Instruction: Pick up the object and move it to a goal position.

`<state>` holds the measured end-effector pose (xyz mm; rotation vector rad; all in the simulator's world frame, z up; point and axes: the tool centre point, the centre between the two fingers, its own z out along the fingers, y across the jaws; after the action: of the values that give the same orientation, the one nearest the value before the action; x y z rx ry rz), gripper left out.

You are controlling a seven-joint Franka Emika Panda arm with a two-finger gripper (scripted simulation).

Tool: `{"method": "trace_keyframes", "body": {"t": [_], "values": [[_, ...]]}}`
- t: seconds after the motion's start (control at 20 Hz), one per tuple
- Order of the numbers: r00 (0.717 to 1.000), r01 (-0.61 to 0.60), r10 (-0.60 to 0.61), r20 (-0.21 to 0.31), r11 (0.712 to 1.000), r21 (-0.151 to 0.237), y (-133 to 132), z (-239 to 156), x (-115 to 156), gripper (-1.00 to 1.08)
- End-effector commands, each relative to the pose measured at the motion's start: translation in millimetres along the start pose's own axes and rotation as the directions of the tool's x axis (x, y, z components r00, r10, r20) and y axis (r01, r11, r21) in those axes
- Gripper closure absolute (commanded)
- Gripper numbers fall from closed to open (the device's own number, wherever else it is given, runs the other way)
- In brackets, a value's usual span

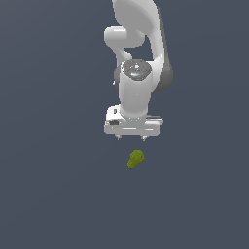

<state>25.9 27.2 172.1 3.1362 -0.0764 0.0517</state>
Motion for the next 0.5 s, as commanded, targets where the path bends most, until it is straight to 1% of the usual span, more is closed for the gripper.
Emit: {"method": "trace_keyframes", "body": {"t": [0.0,0.2,0.45], "values": [[0.999,-0.050,0.050,0.002,0.999,0.002,-1,4,1,-0.92],[0.989,-0.149,0.149,0.007,0.989,0.003,-4,11,4,-0.92],[0.959,-0.282,0.281,0.013,0.960,0.004,-7,22,7,-0.92]]}}
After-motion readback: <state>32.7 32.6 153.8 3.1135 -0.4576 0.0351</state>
